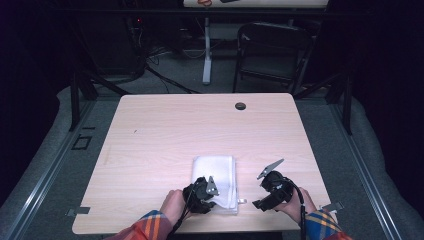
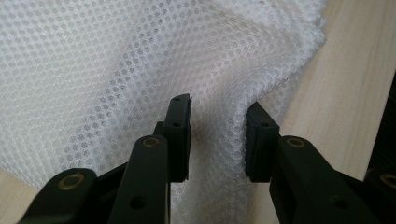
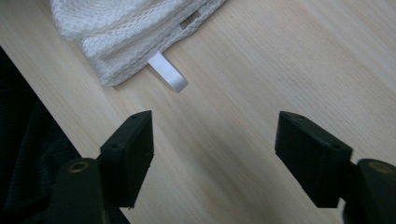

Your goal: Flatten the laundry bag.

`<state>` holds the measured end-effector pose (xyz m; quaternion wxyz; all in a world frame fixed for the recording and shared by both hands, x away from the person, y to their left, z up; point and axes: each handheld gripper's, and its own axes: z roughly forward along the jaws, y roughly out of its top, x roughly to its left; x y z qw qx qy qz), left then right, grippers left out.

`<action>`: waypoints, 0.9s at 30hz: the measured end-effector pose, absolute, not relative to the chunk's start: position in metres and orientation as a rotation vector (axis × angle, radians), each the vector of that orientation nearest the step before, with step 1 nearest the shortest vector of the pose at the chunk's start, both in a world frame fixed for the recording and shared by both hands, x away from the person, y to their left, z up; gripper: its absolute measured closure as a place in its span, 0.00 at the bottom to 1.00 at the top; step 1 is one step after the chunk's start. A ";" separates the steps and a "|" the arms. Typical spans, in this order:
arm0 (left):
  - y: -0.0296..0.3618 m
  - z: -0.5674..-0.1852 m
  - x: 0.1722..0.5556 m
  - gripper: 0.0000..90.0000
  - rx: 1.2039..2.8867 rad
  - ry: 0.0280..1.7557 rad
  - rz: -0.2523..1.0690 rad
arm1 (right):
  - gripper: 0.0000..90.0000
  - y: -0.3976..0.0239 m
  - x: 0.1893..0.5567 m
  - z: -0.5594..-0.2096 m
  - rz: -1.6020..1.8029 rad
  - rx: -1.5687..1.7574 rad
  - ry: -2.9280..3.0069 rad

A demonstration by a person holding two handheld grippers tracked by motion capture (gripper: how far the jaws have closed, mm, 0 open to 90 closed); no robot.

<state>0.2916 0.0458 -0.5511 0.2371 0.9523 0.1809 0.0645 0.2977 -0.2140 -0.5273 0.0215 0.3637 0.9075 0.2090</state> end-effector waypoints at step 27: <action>0.055 -0.542 0.295 0.93 2.523 0.539 0.138 | 1.00 -0.165 0.298 -0.523 0.658 0.826 2.856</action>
